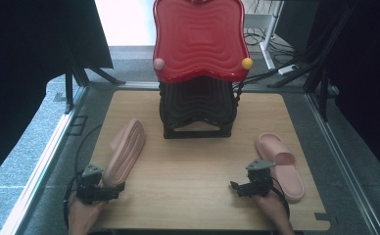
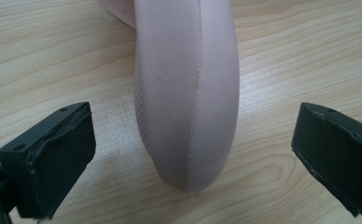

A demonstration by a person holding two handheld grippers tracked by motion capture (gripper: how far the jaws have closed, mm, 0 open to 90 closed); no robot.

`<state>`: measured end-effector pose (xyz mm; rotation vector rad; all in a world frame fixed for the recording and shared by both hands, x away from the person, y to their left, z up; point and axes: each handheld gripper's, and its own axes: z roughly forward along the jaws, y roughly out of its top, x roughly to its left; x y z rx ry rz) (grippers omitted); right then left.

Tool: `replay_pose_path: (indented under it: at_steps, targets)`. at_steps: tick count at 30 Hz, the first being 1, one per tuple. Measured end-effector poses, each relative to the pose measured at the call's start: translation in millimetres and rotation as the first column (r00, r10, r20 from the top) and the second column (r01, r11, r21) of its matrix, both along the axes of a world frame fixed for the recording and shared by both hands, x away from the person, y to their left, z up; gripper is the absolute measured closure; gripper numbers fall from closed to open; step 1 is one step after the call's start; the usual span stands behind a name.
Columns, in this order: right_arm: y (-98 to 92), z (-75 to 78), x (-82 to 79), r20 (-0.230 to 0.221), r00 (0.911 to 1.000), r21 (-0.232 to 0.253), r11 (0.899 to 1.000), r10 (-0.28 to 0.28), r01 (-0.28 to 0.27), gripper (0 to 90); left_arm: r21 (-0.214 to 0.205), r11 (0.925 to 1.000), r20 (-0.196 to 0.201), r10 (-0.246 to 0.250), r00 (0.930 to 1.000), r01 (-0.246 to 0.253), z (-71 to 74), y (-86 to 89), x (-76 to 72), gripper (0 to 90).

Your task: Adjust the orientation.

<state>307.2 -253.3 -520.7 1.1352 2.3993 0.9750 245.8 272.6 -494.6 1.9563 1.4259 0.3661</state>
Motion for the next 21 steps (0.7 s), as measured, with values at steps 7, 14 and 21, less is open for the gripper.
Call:
replay_pose_path:
  at_steps: [7, 14, 21]
  targets:
    - [-1.5, 2.2, -0.7, -0.007, 1.0, 0.012, 1.0, -0.005, 0.005, 0.0, -0.011, 0.9999, 0.007, -0.008, 0.9999, 0.008, 0.7, 0.8, 1.6, 0.0]
    - [-3.5, 5.6, -1.1, -0.013, 0.9999, 0.021, 1.0, 0.0, 0.0, 0.0, -0.009, 0.9998, 0.01, -0.016, 0.9998, 0.016, 3.5, -1.6, 1.8, 0.0]
    - [-2.5, 7.4, -2.0, -0.012, 0.9999, 0.02, 1.0, 0.006, -0.006, 0.0, -0.011, 0.9998, 0.002, -0.019, 0.9998, 0.019, 7.2, -0.6, 1.9, 0.0]
